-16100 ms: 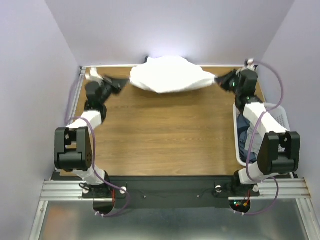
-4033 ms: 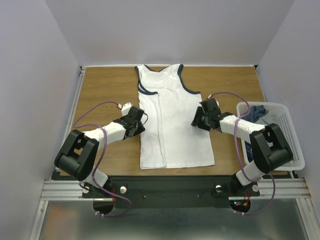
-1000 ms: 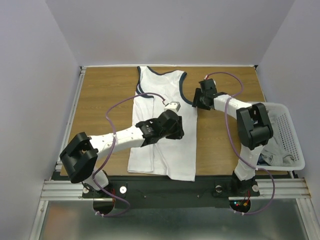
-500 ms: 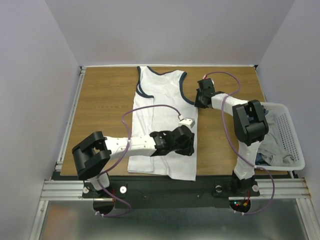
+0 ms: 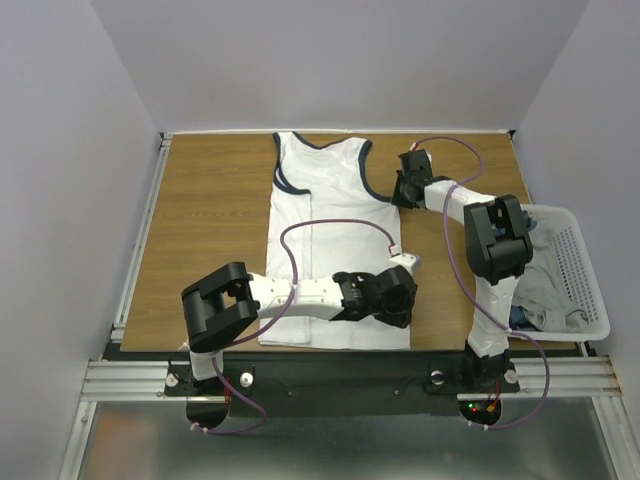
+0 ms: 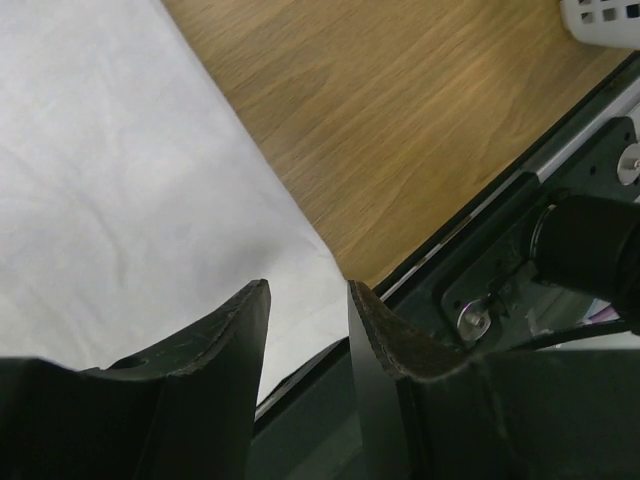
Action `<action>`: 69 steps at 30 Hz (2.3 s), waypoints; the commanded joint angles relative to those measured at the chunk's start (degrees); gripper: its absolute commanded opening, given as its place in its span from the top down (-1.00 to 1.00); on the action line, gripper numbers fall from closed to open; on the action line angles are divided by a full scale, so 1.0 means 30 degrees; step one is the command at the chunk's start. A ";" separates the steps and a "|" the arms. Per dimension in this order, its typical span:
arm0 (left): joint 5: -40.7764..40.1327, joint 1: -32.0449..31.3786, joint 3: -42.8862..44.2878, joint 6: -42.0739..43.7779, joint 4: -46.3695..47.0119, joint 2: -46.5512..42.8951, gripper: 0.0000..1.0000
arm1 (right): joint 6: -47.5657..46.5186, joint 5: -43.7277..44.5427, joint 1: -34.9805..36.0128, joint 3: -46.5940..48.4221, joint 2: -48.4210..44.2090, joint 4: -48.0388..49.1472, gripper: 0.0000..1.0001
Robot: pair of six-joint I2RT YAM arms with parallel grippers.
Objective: Fold and stack the tank tops
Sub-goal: Fold the tank top
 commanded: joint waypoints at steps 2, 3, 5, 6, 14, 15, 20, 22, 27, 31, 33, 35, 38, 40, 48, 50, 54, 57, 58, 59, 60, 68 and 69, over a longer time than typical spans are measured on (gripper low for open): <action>-0.0279 -0.0345 0.1870 0.0561 -0.0833 0.0798 0.02 | -0.0518 0.0306 -0.0211 0.0776 -0.0125 0.0613 0.85; -0.0540 -0.0520 0.2365 0.0562 -0.1098 0.0974 0.02 | -0.0576 0.0306 -0.0241 0.0805 -0.0096 0.0613 0.85; -0.0776 -0.0755 0.2836 0.0591 -0.1944 0.1412 0.01 | -0.0606 0.0277 -0.0241 0.0776 -0.0125 0.0613 0.85; -0.0980 -0.0843 0.3215 0.0330 -0.2269 0.1589 0.01 | -0.0635 0.0248 -0.0270 0.0747 -0.0125 0.0613 0.85; -0.2799 -0.2191 0.5004 -0.0757 -0.5140 0.2878 -0.03 | -0.0577 -0.0016 -0.0300 0.0805 -0.0008 0.0643 0.86; -0.2741 -0.2279 0.5296 -0.0757 -0.5259 0.3025 -0.03 | -0.0577 -0.0016 -0.0300 0.0806 -0.0008 0.0672 0.87; -0.2799 -0.2777 0.6089 -0.0815 -0.5786 0.3932 -0.03 | -0.0665 -0.0016 -0.0329 0.0835 -0.0124 0.0672 0.87; -0.2945 -0.2836 0.6266 -0.0874 -0.5846 0.4051 -0.02 | -0.0665 -0.0075 -0.0329 0.0864 -0.0125 0.0643 0.87; -0.3121 -0.2953 0.6353 -0.0787 -0.5846 0.4373 0.03 | -0.0548 -0.0251 -0.0329 0.0865 -0.0096 0.0643 0.87; -0.3063 -0.3070 0.6646 -0.0553 -0.5846 0.4841 0.08 | -0.0577 -0.0251 -0.0329 0.0835 -0.0154 0.0643 0.87; -0.3092 -0.3100 0.6822 -0.0435 -0.5846 0.5076 0.11 | -0.0577 -0.0222 -0.0358 0.0806 -0.0183 0.0643 0.87; -0.3209 -0.3129 0.6881 -0.0318 -0.5817 0.5194 0.17 | -0.0577 -0.0192 -0.0358 0.0806 -0.0242 0.0643 0.87; -0.3268 -0.3100 0.6852 -0.0230 -0.5817 0.5195 0.34 | -0.0577 -0.0192 -0.0329 0.0835 -0.0242 0.0643 0.87; -0.3500 -0.3129 0.6794 -0.0171 -0.5846 0.5107 0.59 | -0.0606 -0.0163 -0.0329 0.0864 -0.0300 0.0614 0.87; -0.3825 -0.3071 0.4955 0.0152 -0.4416 0.2737 1.00 | -0.0431 -0.0219 -0.0387 0.1156 -0.0972 0.0410 0.89; -0.3766 -0.3012 0.4190 0.0180 -0.3741 0.1686 1.00 | 0.0007 -0.0542 -0.0387 0.1332 -0.1149 0.0204 0.93; -0.3590 -0.2603 0.2431 0.0122 -0.2450 0.0042 1.00 | 0.0798 -0.1508 -0.0358 0.1655 -0.1443 -0.0060 0.97; -0.3503 -0.2310 0.0880 0.0122 -0.1428 -0.1365 1.00 | 0.1443 -0.1861 -0.0358 0.1918 -0.1502 -0.0148 0.99; -0.3270 -0.2164 0.0034 0.0093 -0.1075 -0.1716 1.00 | 0.1763 -0.2036 -0.0358 0.2006 -0.1473 -0.0235 0.99; -0.3123 -0.2046 -0.0409 -0.0052 -0.0694 -0.2097 1.00 | 0.1941 -0.2125 -0.0358 0.2065 -0.1473 -0.0265 0.99; -0.3005 -0.1784 -0.0849 -0.0112 -0.0168 -0.2710 1.00 | 0.2087 -0.2445 -0.0358 0.2210 -0.1444 -0.0237 0.99; -0.2477 -0.0728 -0.5068 -0.1516 0.1448 -0.5845 1.00 | 0.3844 -0.3650 0.0139 0.3061 -0.1355 -0.0207 0.99; -0.2477 -0.0727 -0.5478 -0.1664 0.1739 -0.6170 1.00 | 0.3992 -0.3649 0.0227 0.3148 -0.1297 -0.0207 0.99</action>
